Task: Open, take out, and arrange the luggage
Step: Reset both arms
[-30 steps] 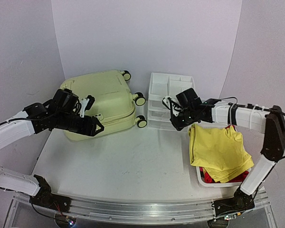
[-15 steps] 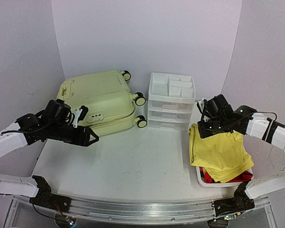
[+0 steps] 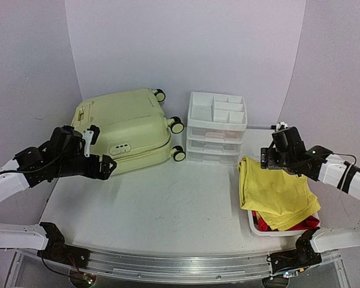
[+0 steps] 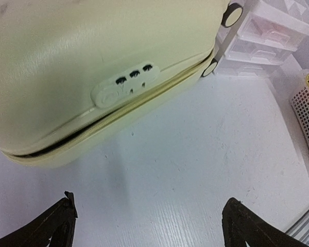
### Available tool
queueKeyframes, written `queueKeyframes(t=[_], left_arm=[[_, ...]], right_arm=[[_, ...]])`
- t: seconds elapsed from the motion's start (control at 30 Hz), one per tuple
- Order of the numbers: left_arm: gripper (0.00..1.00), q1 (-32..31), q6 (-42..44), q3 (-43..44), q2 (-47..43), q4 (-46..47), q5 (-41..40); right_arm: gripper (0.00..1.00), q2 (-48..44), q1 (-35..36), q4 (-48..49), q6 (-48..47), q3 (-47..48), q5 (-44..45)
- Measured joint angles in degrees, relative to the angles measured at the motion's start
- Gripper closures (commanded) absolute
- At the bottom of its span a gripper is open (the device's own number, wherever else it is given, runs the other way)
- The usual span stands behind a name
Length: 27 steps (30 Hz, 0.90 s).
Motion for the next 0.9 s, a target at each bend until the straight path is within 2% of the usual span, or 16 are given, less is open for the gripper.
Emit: queueKeyframes(t=[0.13,0.27,0.43,0.53,0.63,0.73,0.9], left_arm=[[0.0,-0.02,7.52,0.0,-2.62,3.1,-3.78],[0.0,0.0,12.37,-0.74,-3.13,6.25,-10.08],[0.0,1.2,18.58,-12.0,-7.3,17.59,-14.82],[0.0,6.43,19.85,-17.55,-8.57,22.12,-14.23],[0.0,13.51,19.65,-19.21,-6.16,26.53,-12.33],[0.0,19.41,19.39,-20.55,-2.34,31.78,-10.45],[0.0,25.4,19.43,-24.15,2.86,41.2,-6.71]], right_arm=[[0.02,-1.01,0.0,3.65,-2.47,-0.04,5.6],[0.02,-5.29,-0.17,10.49,-6.19,-3.48,6.43],[0.04,-11.8,-4.07,20.83,-11.58,-12.59,3.26],[0.04,-11.23,-9.55,26.27,-13.11,-15.96,-0.15],[0.03,-10.05,-13.6,33.53,-14.03,-20.41,-3.8],[0.03,-6.69,-15.69,38.21,-15.12,-23.12,-6.62],[0.02,1.95,-17.97,45.4,-15.87,-23.65,-10.47]])
